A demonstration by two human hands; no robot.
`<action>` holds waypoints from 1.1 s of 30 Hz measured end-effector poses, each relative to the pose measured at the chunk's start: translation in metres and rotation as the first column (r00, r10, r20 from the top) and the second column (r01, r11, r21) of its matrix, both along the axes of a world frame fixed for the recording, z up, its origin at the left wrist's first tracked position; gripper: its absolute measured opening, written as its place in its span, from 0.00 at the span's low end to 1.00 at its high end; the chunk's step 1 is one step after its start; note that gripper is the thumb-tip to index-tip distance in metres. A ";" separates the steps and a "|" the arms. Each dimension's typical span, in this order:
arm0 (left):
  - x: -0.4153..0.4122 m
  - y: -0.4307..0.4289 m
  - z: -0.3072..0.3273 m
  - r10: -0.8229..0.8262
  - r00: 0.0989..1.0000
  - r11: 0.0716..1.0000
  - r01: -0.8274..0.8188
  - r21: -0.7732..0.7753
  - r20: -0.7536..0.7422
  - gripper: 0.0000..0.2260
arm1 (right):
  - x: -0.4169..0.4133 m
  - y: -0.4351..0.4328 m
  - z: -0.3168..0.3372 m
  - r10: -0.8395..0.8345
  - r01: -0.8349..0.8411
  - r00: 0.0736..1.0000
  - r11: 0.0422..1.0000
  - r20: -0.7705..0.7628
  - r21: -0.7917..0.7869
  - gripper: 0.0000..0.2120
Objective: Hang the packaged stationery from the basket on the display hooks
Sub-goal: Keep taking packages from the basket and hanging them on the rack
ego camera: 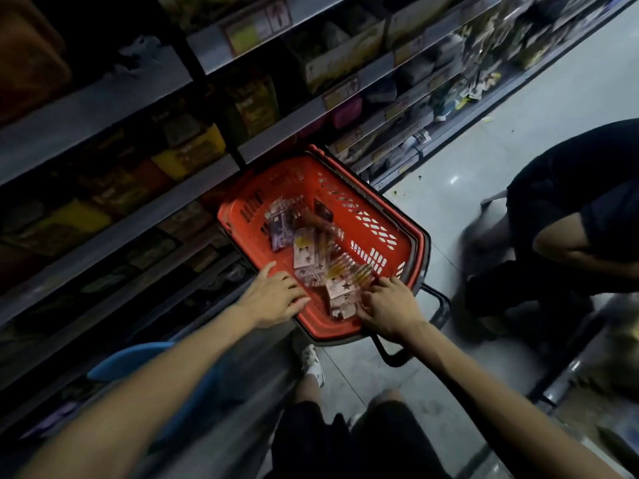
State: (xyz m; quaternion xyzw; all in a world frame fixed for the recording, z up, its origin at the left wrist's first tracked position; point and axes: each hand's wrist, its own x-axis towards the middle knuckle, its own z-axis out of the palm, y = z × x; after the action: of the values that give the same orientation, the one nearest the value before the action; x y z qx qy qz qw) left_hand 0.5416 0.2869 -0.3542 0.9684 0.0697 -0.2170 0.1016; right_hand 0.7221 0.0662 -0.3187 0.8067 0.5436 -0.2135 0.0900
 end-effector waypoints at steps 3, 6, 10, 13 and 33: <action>0.017 0.038 -0.004 -0.056 0.997 0.998 0.057 0.011 -0.054 0.36 | 0.014 0.028 -0.008 -0.055 0.046 0.997 0.990 -0.061 -0.136 0.16; 0.031 0.050 -0.010 -0.063 0.994 0.998 0.066 0.023 -0.088 0.36 | 0.021 0.057 -0.031 -0.143 0.113 0.987 0.946 -0.078 -0.304 0.12; 0.031 0.049 -0.020 -0.046 0.998 0.998 0.047 0.028 -0.036 0.31 | 0.024 0.090 -0.084 -0.157 0.094 0.981 0.895 -0.110 -0.436 0.15; 0.030 0.050 -0.028 0.009 1.000 1.000 -0.010 0.018 0.028 0.25 | 0.024 0.106 -0.131 -0.081 0.028 0.992 0.898 -0.102 -0.439 0.20; 0.037 0.044 -0.027 0.161 0.986 0.987 -0.161 -0.020 -0.034 0.26 | 0.030 0.124 -0.164 0.145 -0.220 0.969 0.875 -0.199 -0.432 0.14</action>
State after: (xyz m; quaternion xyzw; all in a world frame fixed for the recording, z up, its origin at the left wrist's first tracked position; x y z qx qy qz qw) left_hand 0.5791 0.3304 -0.3813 0.9547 0.1468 -0.2247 0.1287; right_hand 0.7521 0.1904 -0.4831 0.6891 0.5586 -0.3881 0.2501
